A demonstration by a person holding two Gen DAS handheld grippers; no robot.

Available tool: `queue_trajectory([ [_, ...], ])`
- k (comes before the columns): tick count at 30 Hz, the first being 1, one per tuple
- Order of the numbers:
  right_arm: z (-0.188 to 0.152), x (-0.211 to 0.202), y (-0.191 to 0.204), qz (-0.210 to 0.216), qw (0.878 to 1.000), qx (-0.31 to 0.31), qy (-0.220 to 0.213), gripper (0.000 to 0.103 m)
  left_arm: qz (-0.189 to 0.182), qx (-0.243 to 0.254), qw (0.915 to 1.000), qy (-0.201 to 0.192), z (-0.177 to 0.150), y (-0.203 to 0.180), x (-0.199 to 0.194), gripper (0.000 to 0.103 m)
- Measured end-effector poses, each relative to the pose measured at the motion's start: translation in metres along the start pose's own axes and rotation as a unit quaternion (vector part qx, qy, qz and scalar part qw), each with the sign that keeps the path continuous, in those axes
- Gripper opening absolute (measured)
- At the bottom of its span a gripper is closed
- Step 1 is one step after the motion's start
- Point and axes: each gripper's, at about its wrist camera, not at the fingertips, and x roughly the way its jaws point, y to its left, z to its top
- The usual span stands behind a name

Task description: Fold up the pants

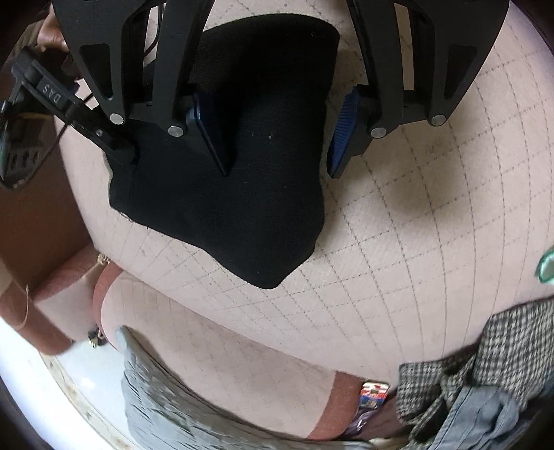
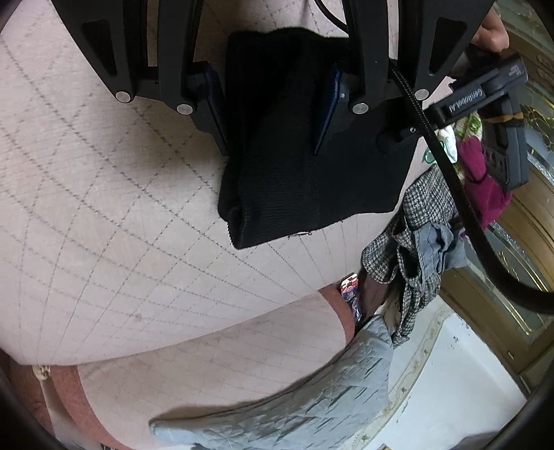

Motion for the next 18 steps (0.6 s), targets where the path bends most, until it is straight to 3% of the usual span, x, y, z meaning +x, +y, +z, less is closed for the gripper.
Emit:
queue_trajectory([
  [4,-0.002,-0.022,0.008,-0.031,0.999,-0.017,-0.024,0.044,0.027,0.009,0.9993,-0.025,0.0,-0.004,-0.015,0.06],
  [10,-0.001,-0.053,0.032,-0.029,0.997,-0.054,-0.049,0.044,0.046,0.037,0.9959,-0.068,-0.005,-0.013,-0.039,0.059],
  [18,-0.007,-0.04,0.066,-0.038,0.993,-0.109,-0.034,0.044,0.055,0.053,0.9945,-0.071,-0.015,-0.018,-0.044,0.059],
])
